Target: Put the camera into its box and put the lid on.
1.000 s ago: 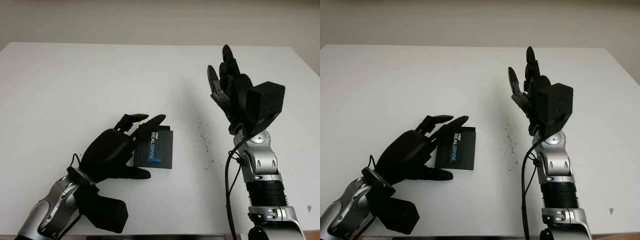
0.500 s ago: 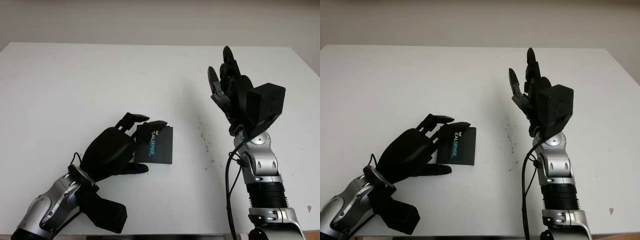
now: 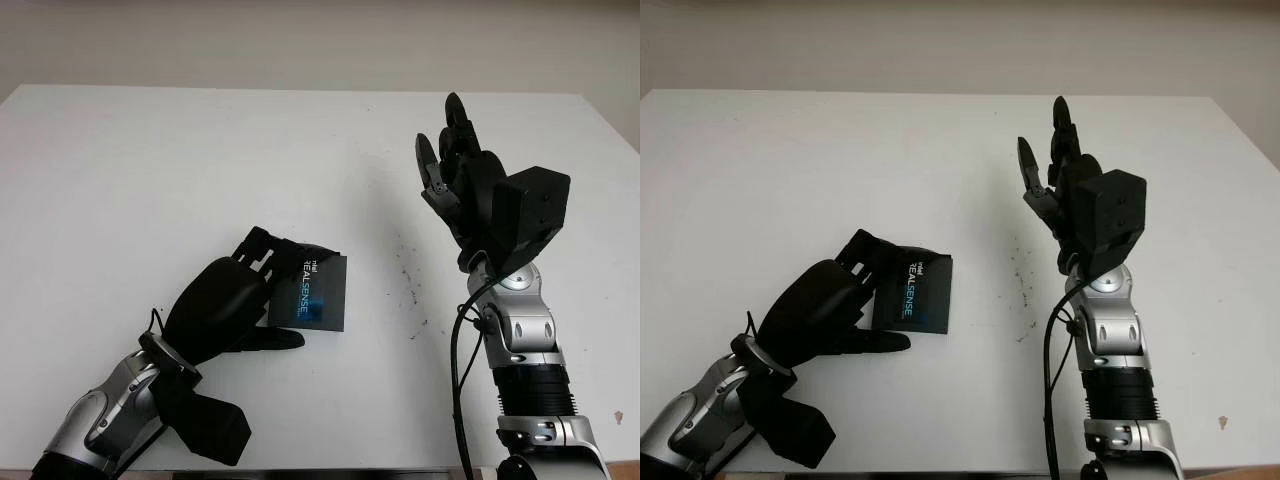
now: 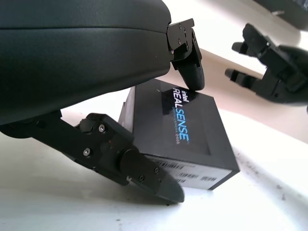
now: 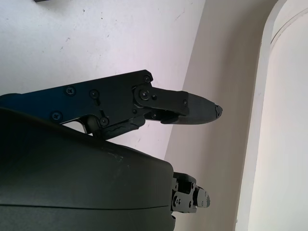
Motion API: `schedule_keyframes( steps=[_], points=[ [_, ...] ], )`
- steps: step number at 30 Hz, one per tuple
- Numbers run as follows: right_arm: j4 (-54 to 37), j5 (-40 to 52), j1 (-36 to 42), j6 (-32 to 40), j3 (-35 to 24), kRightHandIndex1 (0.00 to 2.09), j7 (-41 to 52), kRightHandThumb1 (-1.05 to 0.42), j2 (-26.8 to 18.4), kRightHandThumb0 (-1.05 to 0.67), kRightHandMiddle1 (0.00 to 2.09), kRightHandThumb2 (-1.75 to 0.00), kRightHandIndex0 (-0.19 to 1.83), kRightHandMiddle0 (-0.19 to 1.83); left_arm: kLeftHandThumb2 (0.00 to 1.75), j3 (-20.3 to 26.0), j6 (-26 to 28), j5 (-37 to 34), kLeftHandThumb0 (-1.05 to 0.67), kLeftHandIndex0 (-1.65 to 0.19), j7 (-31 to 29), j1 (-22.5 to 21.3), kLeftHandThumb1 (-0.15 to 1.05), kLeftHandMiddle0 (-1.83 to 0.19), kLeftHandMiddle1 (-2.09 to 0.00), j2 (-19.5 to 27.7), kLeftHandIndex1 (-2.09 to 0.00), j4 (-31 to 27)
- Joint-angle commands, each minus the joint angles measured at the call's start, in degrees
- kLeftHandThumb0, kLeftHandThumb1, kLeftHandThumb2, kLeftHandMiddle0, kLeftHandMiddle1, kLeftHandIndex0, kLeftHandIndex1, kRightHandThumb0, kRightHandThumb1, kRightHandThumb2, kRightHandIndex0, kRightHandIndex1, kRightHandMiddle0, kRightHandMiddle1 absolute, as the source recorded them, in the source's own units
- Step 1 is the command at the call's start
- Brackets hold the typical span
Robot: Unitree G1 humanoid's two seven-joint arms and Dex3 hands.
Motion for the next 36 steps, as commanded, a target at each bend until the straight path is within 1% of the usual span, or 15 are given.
schedule_keyframes(
  steps=[1,6,9,13,16,19,22,24,26,28,32,36],
  points=[
    [-1.0,-0.2,0.1,-0.2,0.2,0.05,-0.1,-1.05,0.0,-0.55,0.05,-0.49,-0.15,-0.11,0.25,0.1,-0.8,-0.5,-0.11,0.08,0.2,-1.0,1.05,0.03,-1.82,0.0,-1.69,0.5],
    [-0.9,0.3,0.2,-0.2,0.1,0.05,0.1,-1.05,0.2,-0.54,0.05,-0.49,-0.16,-0.11,0.29,0.5,0.0,-2.0,-0.05,0.07,-0.8,-0.8,1.05,0.04,-1.84,-0.6,-1.76,-0.4],
    [-0.5,0.2,0.1,-0.4,0.1,0.04,-0.1,-1.05,0.3,-0.54,0.05,-0.48,-0.17,-0.11,0.30,1.2,1.0,-2.9,-0.03,0.11,-1.3,-0.9,1.05,0.05,-1.86,-1.0,-1.79,-1.4],
    [0.0,0.4,0.2,-0.9,0.0,0.05,0.2,-1.05,0.2,-0.55,0.05,-0.47,-0.17,-0.11,0.24,2.3,2.7,-4.9,0.00,0.12,-3.2,-1.3,1.05,0.02,-1.83,-1.0,-1.77,-3.4],
    [0.3,0.0,0.2,-1.2,0.3,0.05,0.2,-1.05,0.1,-0.57,0.06,-0.46,-0.17,-0.10,0.25,3.6,5.4,-7.2,-0.02,0.07,-6.4,-1.7,1.05,-0.03,-1.79,-0.7,-1.71,-6.0],
    [-0.2,-0.4,0.3,-0.1,0.5,0.05,0.1,-1.05,0.1,-0.58,0.06,-0.46,-0.17,-0.09,0.30,5.3,9.3,-10.0,-0.06,0.06,-10.2,-2.1,1.05,-0.04,-1.79,-0.6,-1.66,-9.9],
    [-0.4,-0.7,0.4,0.3,0.6,0.05,-0.1,-1.05,0.1,-0.58,0.06,-0.46,-0.16,-0.08,0.27,7.4,15.2,-14.7,-0.10,0.03,-15.7,-2.3,1.05,-0.02,-1.88,-0.6,-1.59,-15.2],
    [-0.3,-0.4,0.4,0.3,0.5,0.06,-0.1,-1.05,0.2,-0.58,0.06,-0.46,-0.16,-0.08,0.26,8.8,19.2,-16.1,-0.14,0.00,-18.7,-2.7,1.05,-0.05,-1.84,-0.3,-1.54,-18.6],
    [-0.2,-0.2,0.4,0.0,0.5,0.06,0.1,-1.05,0.3,-0.58,0.06,-0.46,-0.16,-0.09,0.23,9.9,22.6,-17.5,-0.14,-0.03,-21.4,-3.1,1.05,-0.09,-1.77,0.1,-1.49,-21.5],
    [-0.3,-0.2,0.4,0.3,0.6,0.05,0.1,-1.05,0.3,-0.58,0.06,-0.46,-0.16,-0.09,0.19,10.8,25.2,-19.0,-0.13,-0.07,-23.6,-3.4,1.05,-0.13,-1.77,0.3,-1.43,-23.5],
    [-0.3,-0.1,0.5,0.4,0.7,0.05,0.2,-1.05,0.4,-0.57,0.05,-0.46,-0.17,-0.10,0.18,12.0,30.5,-21.7,-0.15,-0.10,-27.1,-3.9,1.05,-0.16,-1.81,0.1,-1.39,-26.8],
    [0.0,-0.3,0.6,-0.2,0.8,0.06,0.3,-1.05,0.2,-0.58,0.05,-0.46,-0.16,-0.10,0.18,12.9,35.1,-24.9,-0.16,-0.12,-29.9,-4.3,1.05,-0.21,-1.73,0.0,-1.34,-29.0]
  ],
)
